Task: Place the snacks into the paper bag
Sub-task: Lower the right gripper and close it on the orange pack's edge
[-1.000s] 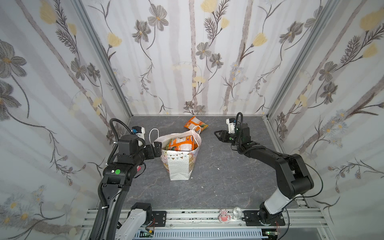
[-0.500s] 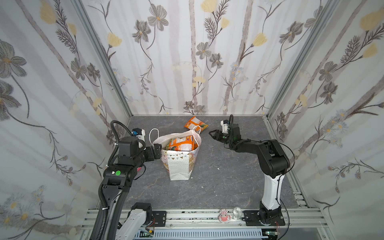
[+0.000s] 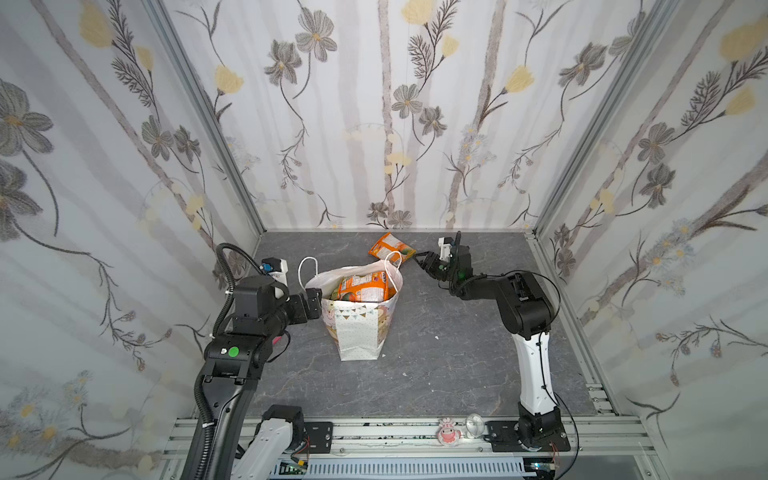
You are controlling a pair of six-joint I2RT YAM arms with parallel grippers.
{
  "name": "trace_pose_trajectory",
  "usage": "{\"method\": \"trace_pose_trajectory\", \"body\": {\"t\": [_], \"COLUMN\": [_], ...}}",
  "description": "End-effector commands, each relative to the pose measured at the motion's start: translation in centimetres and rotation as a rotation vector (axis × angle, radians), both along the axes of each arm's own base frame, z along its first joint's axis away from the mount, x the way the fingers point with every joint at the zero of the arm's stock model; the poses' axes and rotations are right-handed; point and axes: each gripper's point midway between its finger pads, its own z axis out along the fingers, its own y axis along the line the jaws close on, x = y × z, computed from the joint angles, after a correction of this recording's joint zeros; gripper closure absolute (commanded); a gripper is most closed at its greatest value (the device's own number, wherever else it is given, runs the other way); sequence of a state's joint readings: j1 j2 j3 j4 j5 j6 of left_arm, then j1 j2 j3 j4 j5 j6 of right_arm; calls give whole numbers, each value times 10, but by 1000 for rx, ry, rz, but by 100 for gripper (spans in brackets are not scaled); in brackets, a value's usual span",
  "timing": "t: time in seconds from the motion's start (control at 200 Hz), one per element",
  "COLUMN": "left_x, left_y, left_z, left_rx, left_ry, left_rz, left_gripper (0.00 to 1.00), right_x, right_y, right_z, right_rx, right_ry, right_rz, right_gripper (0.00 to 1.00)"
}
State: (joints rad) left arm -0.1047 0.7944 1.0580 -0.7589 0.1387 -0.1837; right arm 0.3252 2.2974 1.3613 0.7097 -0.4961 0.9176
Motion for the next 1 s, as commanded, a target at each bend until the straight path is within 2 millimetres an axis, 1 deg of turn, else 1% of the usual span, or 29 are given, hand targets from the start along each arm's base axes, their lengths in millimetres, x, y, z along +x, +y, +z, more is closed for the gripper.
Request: {"method": "trace_pose_trajectory", "body": {"t": [0.0,0.04,0.2,0.35,0.525,0.574,0.649,0.864,0.994], "left_x": [2,2,2,3,1,1,1,2,3], "left_y": [1,1,0,0,1,0,-3,1,3], "left_z": [2,3,7,6,6,6,6,6,1], "left_rx": [8,8,4,6,14,8,1,16,26], "left_ry": [-16,-17,-23,-13,-16,-14,-13,-22,-19], "left_rz": [4,3,-7,-9,-5,-10,-23,-9,3], "left_gripper": [0,0,0,0,0,0,0,0,0], "right_x": [7,9,17,21,27,31,35,43,48], "right_y": [5,7,8,12,16,16,18,21,24], "right_z": [0,-3,-11,-18,-32,-32,-33,-40,-47], "right_rx": [26,32,57,93,121,129,128,104,61], "right_ry": [14,21,40,49,73,72,73,86,105], "right_rz": [6,11,1,0,-1,-5,-14,-23,-34], "right_gripper": [40,38,38,38,38,38,39,40,42]}}
